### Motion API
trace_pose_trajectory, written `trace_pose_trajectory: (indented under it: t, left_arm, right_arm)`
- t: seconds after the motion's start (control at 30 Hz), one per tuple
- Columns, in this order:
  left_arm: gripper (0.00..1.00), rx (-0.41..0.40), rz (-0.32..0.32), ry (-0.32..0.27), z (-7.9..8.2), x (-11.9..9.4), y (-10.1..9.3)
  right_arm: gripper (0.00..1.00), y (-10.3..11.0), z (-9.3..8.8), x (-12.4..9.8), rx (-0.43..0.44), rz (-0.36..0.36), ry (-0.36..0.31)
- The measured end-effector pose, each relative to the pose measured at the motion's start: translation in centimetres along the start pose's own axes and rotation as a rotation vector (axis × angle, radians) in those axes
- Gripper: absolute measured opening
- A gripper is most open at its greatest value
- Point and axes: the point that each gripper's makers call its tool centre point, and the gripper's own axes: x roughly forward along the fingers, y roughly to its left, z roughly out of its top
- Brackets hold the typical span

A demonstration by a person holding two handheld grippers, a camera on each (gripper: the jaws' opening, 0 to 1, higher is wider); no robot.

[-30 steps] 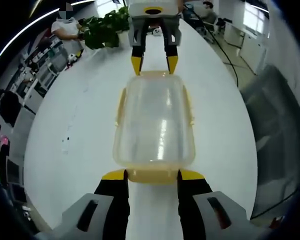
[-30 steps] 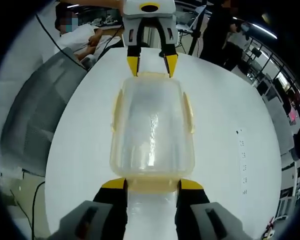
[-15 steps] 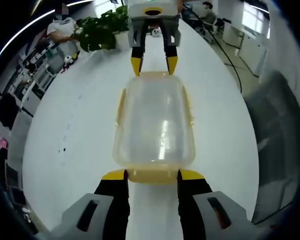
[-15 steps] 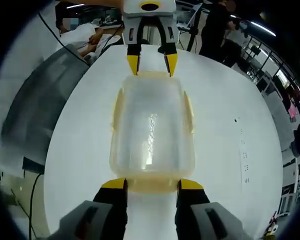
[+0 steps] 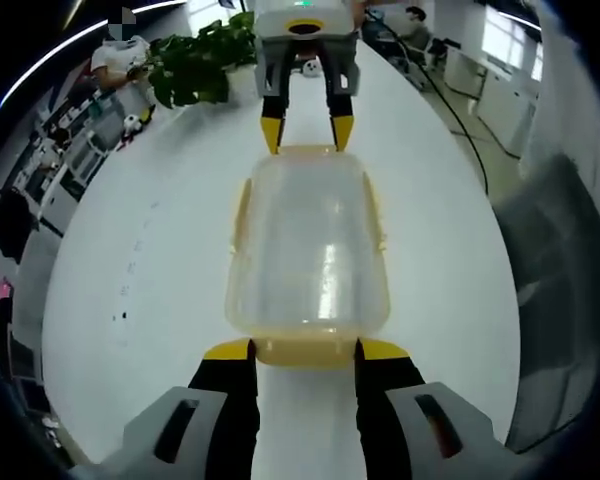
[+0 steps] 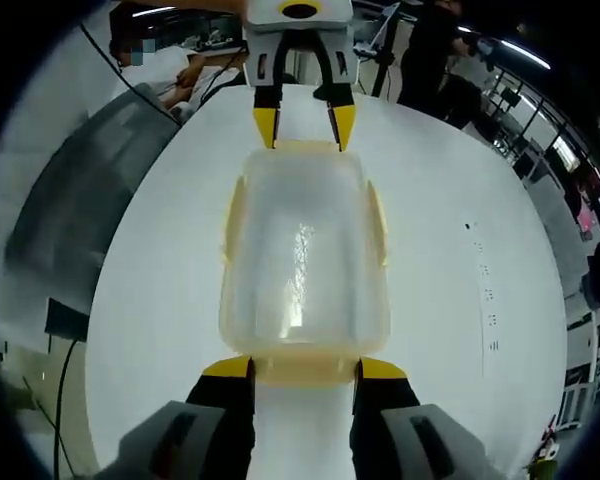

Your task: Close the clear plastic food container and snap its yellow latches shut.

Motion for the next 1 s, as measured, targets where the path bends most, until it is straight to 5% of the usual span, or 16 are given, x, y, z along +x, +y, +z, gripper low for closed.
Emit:
trace_pose_trajectory:
  t: [1.0]
  left_arm:
    - [0.35,0.0,-0.035,0.002,-0.7,1.6,0.2]
  right_arm:
    - [0.35,-0.1,-0.8,1.4,0.015,0.034,0.01]
